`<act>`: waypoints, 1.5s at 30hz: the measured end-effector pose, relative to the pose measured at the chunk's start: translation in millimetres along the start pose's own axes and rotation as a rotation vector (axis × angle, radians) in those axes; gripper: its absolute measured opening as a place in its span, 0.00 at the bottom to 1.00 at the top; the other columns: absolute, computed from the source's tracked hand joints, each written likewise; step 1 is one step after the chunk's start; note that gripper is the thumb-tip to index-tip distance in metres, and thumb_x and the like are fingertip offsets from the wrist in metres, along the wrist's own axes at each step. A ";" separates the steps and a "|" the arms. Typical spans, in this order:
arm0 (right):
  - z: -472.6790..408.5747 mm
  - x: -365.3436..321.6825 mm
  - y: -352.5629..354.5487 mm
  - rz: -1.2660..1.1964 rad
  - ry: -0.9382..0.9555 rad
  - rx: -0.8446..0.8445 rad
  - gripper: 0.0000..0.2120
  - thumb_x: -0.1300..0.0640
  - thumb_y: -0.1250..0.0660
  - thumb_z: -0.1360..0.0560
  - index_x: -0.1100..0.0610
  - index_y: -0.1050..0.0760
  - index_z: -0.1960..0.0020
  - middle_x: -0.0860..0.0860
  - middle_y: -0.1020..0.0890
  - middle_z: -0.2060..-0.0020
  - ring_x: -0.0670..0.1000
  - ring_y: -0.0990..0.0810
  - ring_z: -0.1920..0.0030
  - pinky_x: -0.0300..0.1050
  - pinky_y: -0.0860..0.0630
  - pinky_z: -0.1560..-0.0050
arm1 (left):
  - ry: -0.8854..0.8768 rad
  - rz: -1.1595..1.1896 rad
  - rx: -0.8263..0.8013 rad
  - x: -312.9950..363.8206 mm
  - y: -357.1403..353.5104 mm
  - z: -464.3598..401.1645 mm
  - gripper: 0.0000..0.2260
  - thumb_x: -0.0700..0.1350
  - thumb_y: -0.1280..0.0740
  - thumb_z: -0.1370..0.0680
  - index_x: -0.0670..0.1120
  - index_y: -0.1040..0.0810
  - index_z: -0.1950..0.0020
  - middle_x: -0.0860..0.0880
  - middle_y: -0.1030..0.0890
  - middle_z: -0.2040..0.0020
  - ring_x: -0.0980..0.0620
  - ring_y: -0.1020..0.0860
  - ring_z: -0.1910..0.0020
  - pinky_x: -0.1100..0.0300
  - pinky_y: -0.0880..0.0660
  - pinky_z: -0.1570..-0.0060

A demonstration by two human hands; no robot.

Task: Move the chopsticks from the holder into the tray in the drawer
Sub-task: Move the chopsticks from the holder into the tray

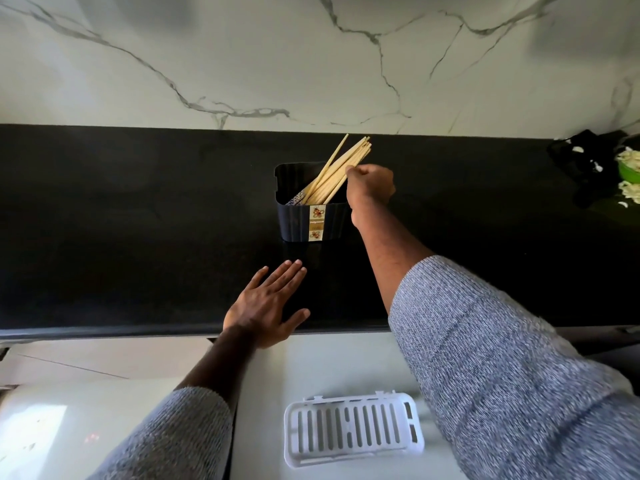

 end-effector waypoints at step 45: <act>164.8 239.0 202.4 -0.737 -0.473 0.146 0.01 0.61 0.28 0.24 0.58 0.19 0.53 0.52 0.15 0.60 0.45 0.15 0.61 0.37 0.20 0.63 | 0.006 -0.028 0.001 2.0 -1.8 0.3 0.34 0.66 0.55 0.21 0.51 0.50 0.18 0.54 0.51 0.19 0.57 0.53 0.20 0.49 0.52 0.22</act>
Point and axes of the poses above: each hand's wrist, its own z-axis away from the middle knuckle, its own y-axis out of the back of the hand, x = y × z, the point moved 6 cm from there along -z, towards the middle knuckle
